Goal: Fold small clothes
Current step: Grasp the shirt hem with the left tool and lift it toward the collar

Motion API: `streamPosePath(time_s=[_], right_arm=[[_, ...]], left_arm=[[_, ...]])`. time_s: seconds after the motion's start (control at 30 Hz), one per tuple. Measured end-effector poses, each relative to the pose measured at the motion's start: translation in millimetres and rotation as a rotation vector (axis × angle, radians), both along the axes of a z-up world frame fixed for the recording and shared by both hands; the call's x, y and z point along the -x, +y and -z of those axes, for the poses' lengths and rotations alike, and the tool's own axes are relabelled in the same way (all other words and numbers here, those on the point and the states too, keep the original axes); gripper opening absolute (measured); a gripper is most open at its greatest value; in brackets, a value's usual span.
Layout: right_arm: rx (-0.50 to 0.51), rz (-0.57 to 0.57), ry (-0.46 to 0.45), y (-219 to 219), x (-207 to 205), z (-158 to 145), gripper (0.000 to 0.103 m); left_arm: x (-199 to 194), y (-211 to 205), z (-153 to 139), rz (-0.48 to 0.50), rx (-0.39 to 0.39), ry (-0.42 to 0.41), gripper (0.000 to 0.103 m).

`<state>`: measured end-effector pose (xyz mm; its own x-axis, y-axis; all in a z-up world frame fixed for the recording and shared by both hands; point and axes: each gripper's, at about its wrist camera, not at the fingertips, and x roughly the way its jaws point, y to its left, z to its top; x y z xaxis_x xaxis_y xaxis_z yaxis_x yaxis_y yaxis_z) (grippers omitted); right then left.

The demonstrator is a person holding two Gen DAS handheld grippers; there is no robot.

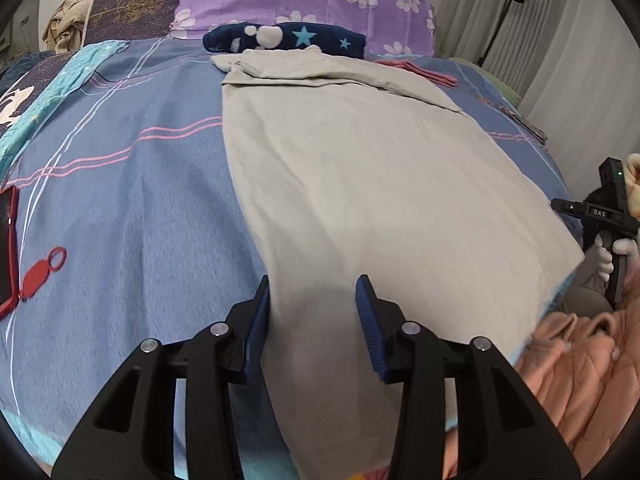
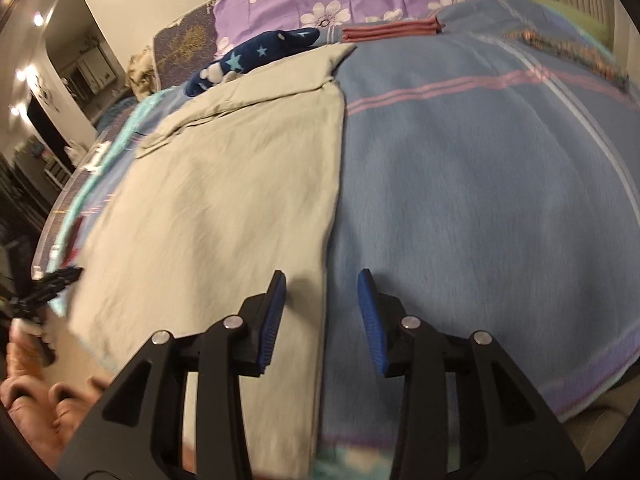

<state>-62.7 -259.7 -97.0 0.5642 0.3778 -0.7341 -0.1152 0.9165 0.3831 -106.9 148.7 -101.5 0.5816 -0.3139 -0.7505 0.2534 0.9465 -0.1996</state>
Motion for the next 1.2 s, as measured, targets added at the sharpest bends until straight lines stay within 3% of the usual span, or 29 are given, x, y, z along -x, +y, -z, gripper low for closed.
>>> streamPosePath(time_s=[0.2, 0.43, 0.5, 0.57, 0.6, 0.63, 0.67, 0.73, 0.8, 0.97, 1.1, 1.2], right_arm=[[-0.121, -0.055, 0.027, 3, 17, 4, 0.04], [-0.206, -0.106, 0.049, 16, -6, 9, 0.043], [-0.208, -0.127, 0.051, 14, 4, 8, 0.043], [-0.222, -0.136, 0.043, 11, 10, 10, 0.043], [-0.229, -0.133, 0.045, 11, 7, 11, 0.039], [-0.229, -0.117, 0.05, 13, 2, 13, 0.022], [-0.234, -0.105, 0.058, 14, -4, 13, 0.008], [-0.281, -0.082, 0.034, 15, -13, 6, 0.004], [-0.301, -0.08, -0.038, 13, -16, -15, 0.004], [-0.344, -0.107, -0.277, 3, -14, -91, 0.004], [-0.326, -0.124, -0.402, 1, 17, -130, 0.004], [-0.312, -0.14, -0.504, -4, 57, -151, 0.003]], left_arm=[[22, 5, -1, 0.033, 0.065, 0.032, 0.043], [5, 0, 3, 0.04, 0.082, 0.037, 0.043], [12, 2, 2, 0.036, 0.084, 0.033, 0.038], [18, 6, 3, 0.027, 0.099, 0.025, 0.025], [17, 9, 4, 0.017, 0.123, 0.026, 0.02], [12, 12, 5, 0.011, 0.171, 0.032, 0.004], [7, 14, 5, 0.005, 0.216, 0.038, 0.004], [3, 15, -9, 0.012, 0.301, -0.025, 0.004], [5, 14, -40, 0.039, 0.352, -0.15, 0.004], [5, 2, -111, 0.089, 0.338, -0.367, 0.004], [22, -1, -139, 0.077, 0.338, -0.448, 0.004], [56, 4, -155, 0.066, 0.343, -0.526, 0.004]])
